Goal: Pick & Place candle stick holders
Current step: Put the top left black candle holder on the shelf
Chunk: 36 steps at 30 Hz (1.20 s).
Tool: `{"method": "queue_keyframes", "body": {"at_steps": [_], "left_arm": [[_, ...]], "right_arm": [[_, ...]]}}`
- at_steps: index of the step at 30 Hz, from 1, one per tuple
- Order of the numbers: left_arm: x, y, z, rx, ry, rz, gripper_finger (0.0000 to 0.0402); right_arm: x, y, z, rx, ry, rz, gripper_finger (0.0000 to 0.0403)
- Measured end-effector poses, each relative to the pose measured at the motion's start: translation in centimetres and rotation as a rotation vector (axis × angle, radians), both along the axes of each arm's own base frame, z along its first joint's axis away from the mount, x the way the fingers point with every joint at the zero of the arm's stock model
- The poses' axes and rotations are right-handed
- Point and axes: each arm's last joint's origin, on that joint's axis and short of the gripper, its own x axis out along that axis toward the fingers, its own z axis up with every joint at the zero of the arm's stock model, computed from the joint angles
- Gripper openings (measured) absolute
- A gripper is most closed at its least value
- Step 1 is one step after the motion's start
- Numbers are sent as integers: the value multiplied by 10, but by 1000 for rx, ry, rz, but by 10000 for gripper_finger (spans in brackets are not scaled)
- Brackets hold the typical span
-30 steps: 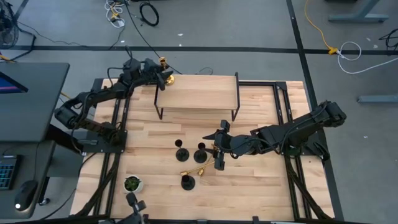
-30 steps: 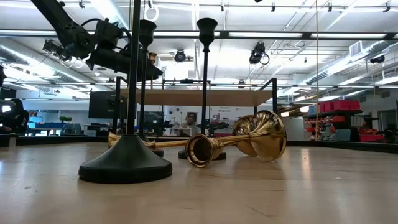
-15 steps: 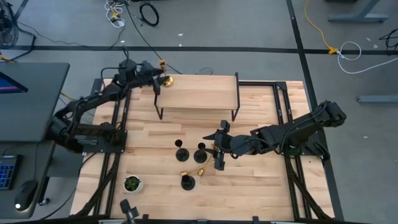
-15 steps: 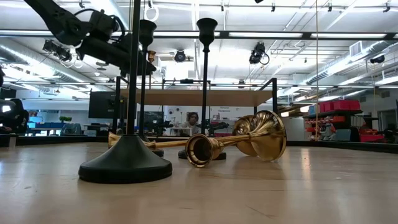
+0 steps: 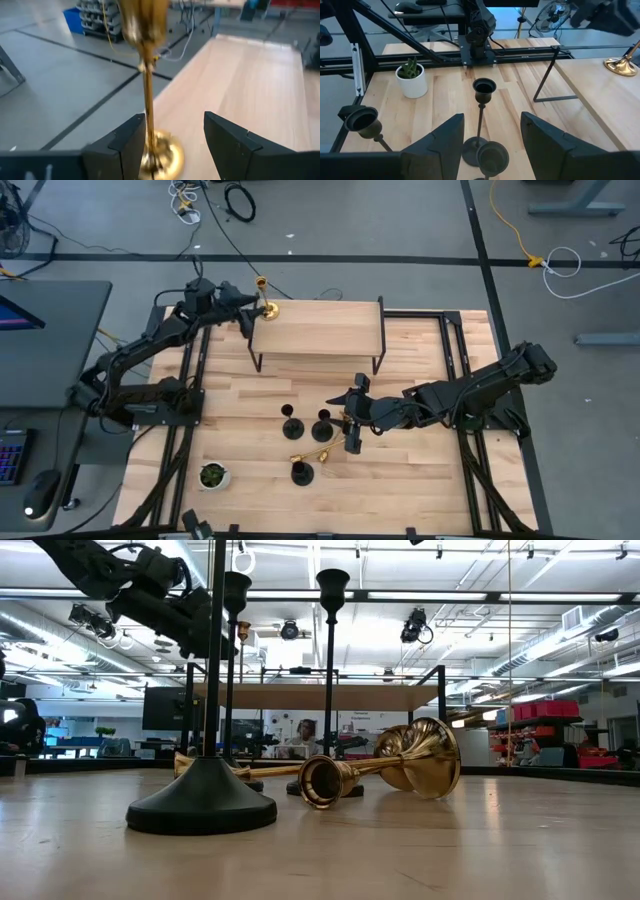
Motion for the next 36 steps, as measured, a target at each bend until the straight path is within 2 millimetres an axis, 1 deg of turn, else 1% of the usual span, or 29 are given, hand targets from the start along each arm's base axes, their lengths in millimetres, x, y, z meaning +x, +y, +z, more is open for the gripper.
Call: {"method": "queue_keyframes", "body": {"at_steps": [5,9,13,16,22,25,29,32,36], "left_arm": [[-8,-14,3,-47,32,-24,204],[-10,-29,12,-107,-38,-119,204],[-2,-52,20,-155,-93,-313,201],[5,-73,20,-166,-71,-468,193],[22,-115,21,-161,-29,-716,178],[28,-134,17,-165,23,-797,177],[33,-155,10,-125,133,-771,177],[36,-170,6,-142,153,-785,177],[38,-188,-14,-154,191,-795,177]], "right_arm": [[0,0,0,1,0,-1,197],[0,0,0,2,0,-1,197],[0,0,0,2,0,-1,197],[0,0,0,2,0,-1,197],[0,0,0,2,0,0,197],[0,1,0,2,0,1,197],[0,1,0,3,0,1,197],[0,1,0,3,0,1,197],[0,1,0,3,0,2,197]]}}
